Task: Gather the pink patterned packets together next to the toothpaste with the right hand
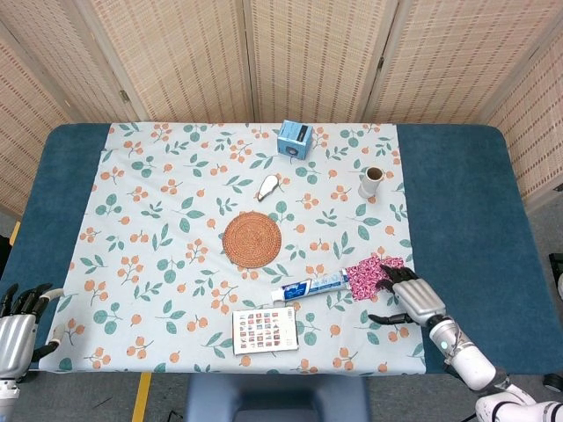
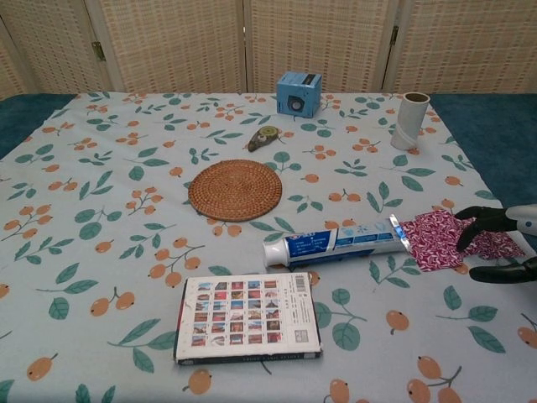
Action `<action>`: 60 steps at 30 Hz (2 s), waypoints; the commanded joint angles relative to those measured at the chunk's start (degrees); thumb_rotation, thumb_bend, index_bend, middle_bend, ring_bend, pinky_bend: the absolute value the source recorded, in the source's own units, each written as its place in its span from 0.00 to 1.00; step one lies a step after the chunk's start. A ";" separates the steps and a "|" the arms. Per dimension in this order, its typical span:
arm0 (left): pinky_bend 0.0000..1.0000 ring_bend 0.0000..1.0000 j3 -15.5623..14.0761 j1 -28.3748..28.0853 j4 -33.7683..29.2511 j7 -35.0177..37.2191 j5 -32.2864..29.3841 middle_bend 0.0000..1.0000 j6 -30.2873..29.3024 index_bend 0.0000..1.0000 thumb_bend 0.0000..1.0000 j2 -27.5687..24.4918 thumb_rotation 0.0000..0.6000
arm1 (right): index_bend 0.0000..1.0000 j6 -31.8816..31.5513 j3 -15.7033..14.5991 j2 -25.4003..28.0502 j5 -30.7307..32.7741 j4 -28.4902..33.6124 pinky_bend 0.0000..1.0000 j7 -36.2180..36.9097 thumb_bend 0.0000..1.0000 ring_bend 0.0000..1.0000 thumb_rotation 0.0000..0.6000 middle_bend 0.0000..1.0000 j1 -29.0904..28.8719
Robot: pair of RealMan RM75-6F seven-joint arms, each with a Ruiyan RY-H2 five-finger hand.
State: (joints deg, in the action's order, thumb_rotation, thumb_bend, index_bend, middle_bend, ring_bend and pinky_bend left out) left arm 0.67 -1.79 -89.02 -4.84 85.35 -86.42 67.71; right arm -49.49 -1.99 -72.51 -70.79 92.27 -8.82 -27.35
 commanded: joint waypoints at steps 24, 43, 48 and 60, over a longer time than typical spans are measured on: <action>0.00 0.20 -0.13 0.44 0.10 0.01 -0.07 0.20 -0.13 0.26 0.43 -0.01 1.00 | 0.24 2.01 1.76 -2.24 1.68 -3.06 0.00 -0.40 0.22 0.00 0.24 0.04 -1.74; 0.00 0.20 -0.04 0.38 0.36 -0.15 -0.37 0.20 0.32 0.25 0.43 0.16 1.00 | 0.24 3.74 3.66 -4.34 3.86 -5.77 0.00 -1.61 0.22 0.00 0.24 0.04 -4.41; 0.00 0.20 -0.13 0.71 0.48 0.29 -0.41 0.20 -0.02 0.25 0.43 0.11 1.00 | 0.24 3.50 3.46 -4.01 3.91 -4.92 0.00 -2.04 0.22 0.00 0.24 0.04 -4.52; 0.00 0.20 -0.15 0.71 0.70 0.20 -0.34 0.20 0.13 0.25 0.43 0.24 1.00 | 0.24 2.73 2.35 -1.94 4.54 -3.34 0.00 -2.41 0.22 0.00 0.24 0.05 -3.56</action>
State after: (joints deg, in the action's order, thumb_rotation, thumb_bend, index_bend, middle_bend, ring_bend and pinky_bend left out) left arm 0.53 -1.08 -88.31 -4.63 85.01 -86.30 67.95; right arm -47.02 0.27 -74.28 -66.47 89.19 -11.21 -30.74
